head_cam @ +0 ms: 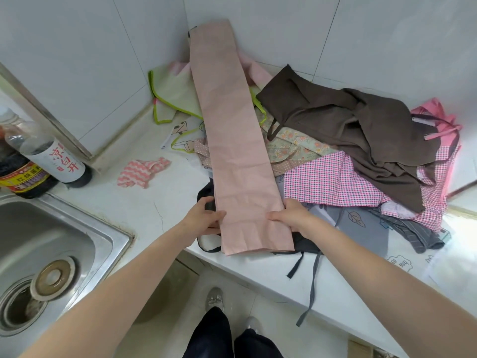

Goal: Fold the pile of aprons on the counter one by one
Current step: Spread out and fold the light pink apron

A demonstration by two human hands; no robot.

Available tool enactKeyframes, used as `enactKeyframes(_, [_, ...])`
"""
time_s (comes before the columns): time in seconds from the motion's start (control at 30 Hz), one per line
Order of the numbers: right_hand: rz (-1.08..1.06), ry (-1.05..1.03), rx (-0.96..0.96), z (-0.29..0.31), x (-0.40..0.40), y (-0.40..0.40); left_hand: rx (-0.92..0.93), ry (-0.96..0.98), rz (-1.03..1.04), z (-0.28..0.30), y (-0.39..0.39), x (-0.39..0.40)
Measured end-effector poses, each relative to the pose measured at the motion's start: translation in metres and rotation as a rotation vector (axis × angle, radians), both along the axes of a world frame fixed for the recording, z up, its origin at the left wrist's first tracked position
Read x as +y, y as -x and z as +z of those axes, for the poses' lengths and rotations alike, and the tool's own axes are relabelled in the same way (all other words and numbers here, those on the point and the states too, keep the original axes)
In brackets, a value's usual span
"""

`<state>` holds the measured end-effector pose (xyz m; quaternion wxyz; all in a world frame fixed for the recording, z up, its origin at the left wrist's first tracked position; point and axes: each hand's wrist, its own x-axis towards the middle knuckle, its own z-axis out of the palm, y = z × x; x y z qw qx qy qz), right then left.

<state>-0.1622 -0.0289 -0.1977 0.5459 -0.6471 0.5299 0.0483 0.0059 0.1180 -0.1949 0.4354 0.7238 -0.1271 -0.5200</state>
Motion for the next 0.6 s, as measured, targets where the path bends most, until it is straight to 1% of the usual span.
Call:
enactKeyframes(0.07, [0.297,0.331,0.163,0.005,0.005,0.002,-0.167,-0.049,-0.070,-0.006,0.000,0.000])
enactKeyframes(0.13, [0.545,0.754,0.273,0.016,0.015,0.008,-0.433,-0.106,-0.187,-0.013,0.000,0.000])
enactKeyframes(0.17, [0.631,0.983,0.282,0.020,0.019,0.011,-0.568,-0.136,-0.255,-0.016,0.001,0.000])
enactKeyframes(0.2, [0.685,1.146,0.262,0.022,0.022,0.013,-0.658,-0.148,-0.291,-0.018,0.002,0.000])
enactKeyframes(0.23, [0.746,1.205,0.205,0.025,0.024,0.015,-0.682,-0.147,-0.289,-0.017,0.005,0.000])
enactKeyframes(0.27, [0.860,1.127,0.145,0.028,0.025,0.016,-0.676,-0.149,-0.272,-0.018,0.005,-0.001])
enactKeyframes(0.3, [0.991,0.970,0.099,0.029,0.028,0.016,-0.667,-0.151,-0.259,-0.018,0.006,0.000])
enactKeyframes(0.33, [1.107,0.785,0.119,0.028,0.031,0.016,-0.653,-0.158,-0.241,-0.018,0.006,0.000])
enactKeyframes(0.37, [1.154,0.634,0.139,0.027,0.035,0.014,-0.618,-0.158,-0.216,-0.016,0.007,0.000])
enactKeyframes(0.43, [1.066,0.479,0.091,0.022,0.042,0.010,-0.492,-0.153,-0.135,-0.014,0.009,-0.003])
enactKeyframes(0.47, [1.021,0.461,0.089,0.019,0.044,0.006,-0.410,-0.148,-0.086,-0.010,0.011,-0.005])
enactKeyframes(0.53, [1.092,0.545,0.178,0.014,0.049,-0.005,-0.259,-0.126,-0.016,-0.002,0.014,-0.006])
enactKeyframes(0.6, [1.185,0.650,0.287,0.011,0.054,-0.017,-0.170,-0.132,-0.067,0.003,0.016,-0.004])
